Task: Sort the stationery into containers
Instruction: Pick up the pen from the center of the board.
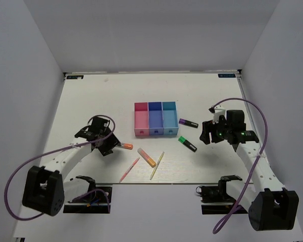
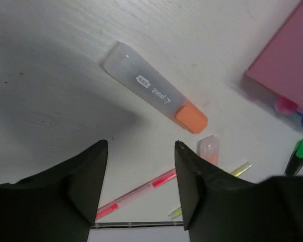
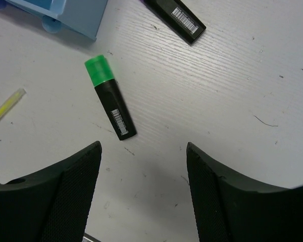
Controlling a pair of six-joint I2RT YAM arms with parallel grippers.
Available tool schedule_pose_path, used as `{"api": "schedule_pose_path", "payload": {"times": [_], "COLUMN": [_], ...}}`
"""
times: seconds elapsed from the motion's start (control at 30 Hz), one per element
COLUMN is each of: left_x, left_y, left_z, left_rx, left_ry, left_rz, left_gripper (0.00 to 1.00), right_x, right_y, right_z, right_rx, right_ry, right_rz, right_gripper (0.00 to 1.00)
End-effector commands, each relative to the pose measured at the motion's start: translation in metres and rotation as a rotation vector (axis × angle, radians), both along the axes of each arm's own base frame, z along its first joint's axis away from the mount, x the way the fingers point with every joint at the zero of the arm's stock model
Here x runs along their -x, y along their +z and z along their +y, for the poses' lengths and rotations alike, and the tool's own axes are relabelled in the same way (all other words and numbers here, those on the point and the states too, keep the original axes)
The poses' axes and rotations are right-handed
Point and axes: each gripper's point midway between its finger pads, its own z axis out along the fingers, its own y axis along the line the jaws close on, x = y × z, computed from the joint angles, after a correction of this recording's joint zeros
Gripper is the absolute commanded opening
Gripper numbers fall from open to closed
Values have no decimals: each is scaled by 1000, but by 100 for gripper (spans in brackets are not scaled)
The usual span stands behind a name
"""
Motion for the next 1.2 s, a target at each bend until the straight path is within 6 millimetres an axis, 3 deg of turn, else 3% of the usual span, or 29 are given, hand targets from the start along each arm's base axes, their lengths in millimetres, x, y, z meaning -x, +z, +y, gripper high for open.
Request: {"api": "schedule_pose_path", "payload": {"times": [0.0, 0.07, 0.17, 0.23, 0.27, 0.3, 0.33, 0.47, 0.73, 1.17], "left_x": [-24, -45, -53, -46, -63, -50, -57, -50, -26, -39], "left_y": [5, 8, 6, -2, 13, 0, 7, 2, -3, -43], "left_z": [-1, -9, -9, -6, -12, -7, -9, -14, -19, -18], "left_rx": [0, -34, -69, -113, -106, -159, -165, -202, -235, -255], "left_ry": [167, 185, 222, 239, 241, 242, 247, 216, 216, 265], "left_rz": [12, 39, 83, 163, 129, 218, 213, 312, 314, 297], "left_gripper": [67, 67, 67, 67, 67, 67, 67, 66, 66, 64], "right_x": [-3, -2, 0, 0, 2, 1, 2, 1, 4, 7], "right_y": [13, 14, 15, 16, 15, 17, 17, 19, 22, 28], "right_z": [3, 2, 3, 3, 4, 4, 3, 0, 0, 2], "right_rx": [-2, -1, -6, -10, -12, -11, -12, 4, 2, -15], "right_ry": [30, 25, 27, 30, 33, 32, 29, 21, 22, 31], "right_rz": [-47, -50, -46, -53, -50, -58, -57, -71, -80, -102], "right_gripper": [70, 72, 72, 72, 72, 72, 72, 73, 74, 74]}}
